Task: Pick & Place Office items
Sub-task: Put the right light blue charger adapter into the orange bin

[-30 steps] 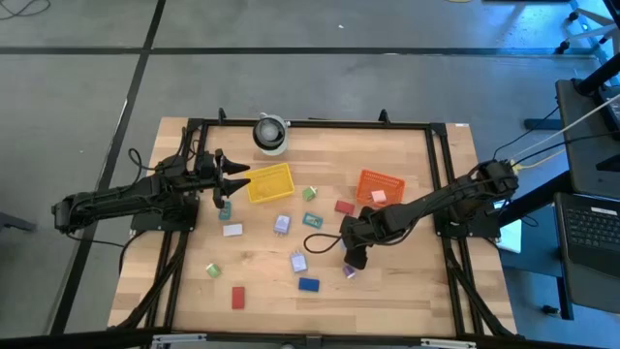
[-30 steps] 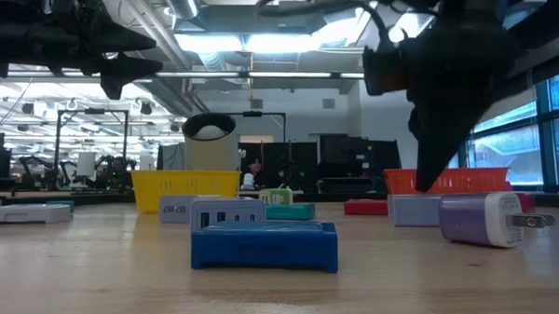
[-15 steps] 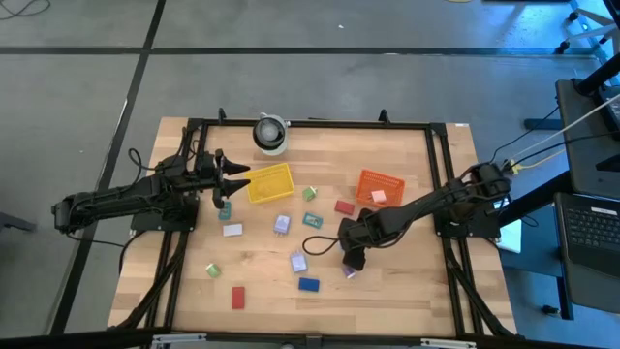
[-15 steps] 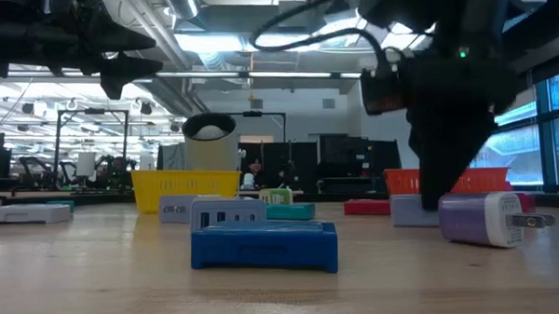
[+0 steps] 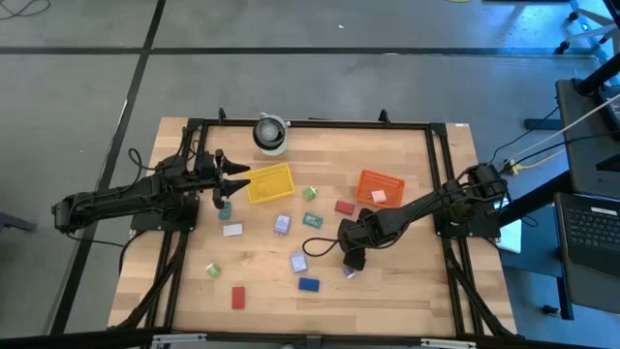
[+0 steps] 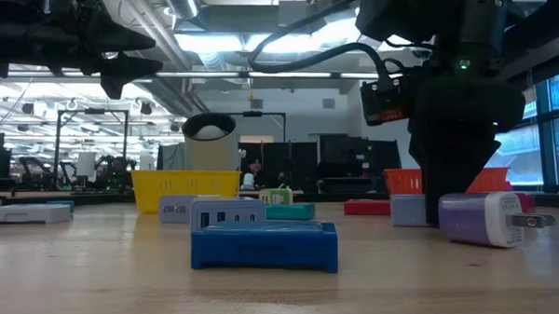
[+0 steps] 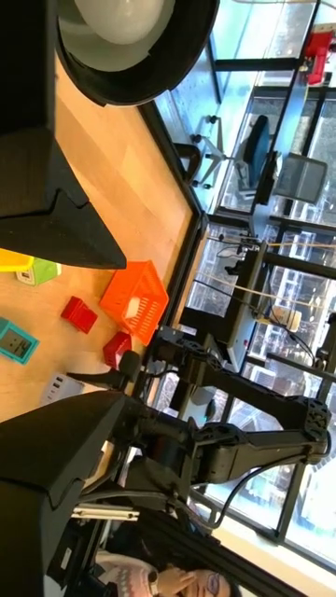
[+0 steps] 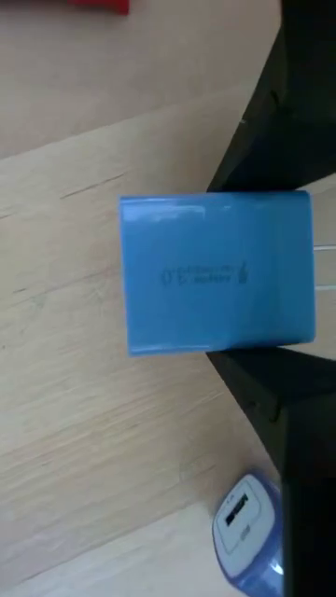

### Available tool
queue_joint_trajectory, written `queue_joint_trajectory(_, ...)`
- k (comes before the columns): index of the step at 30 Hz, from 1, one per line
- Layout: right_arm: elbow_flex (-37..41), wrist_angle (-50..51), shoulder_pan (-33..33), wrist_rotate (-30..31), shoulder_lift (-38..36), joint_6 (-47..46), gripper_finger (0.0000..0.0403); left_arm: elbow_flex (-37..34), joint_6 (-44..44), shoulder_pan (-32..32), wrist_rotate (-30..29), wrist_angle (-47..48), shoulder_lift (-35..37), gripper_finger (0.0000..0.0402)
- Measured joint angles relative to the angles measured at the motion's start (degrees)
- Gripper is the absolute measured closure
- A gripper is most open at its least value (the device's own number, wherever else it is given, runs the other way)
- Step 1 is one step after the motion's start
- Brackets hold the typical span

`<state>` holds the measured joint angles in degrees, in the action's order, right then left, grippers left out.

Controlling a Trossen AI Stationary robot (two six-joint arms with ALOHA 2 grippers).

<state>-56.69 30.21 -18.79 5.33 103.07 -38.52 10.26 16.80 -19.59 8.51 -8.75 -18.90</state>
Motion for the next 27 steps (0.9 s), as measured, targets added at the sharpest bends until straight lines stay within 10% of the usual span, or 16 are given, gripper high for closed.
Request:
queue_joint_trajectory(14,0.3,-0.1,0.1,1.1,-1.6,-0.2,0.0192,0.0,0.0,0.0,0.0,0.0,0.0,0.0180)
queue_joint_trajectory(27,0.2,5.1,4.0,13.0,-19.6,1.9,0.0192,0.0,-0.2,0.0,0.0,-4.2,0.1,0.0180)
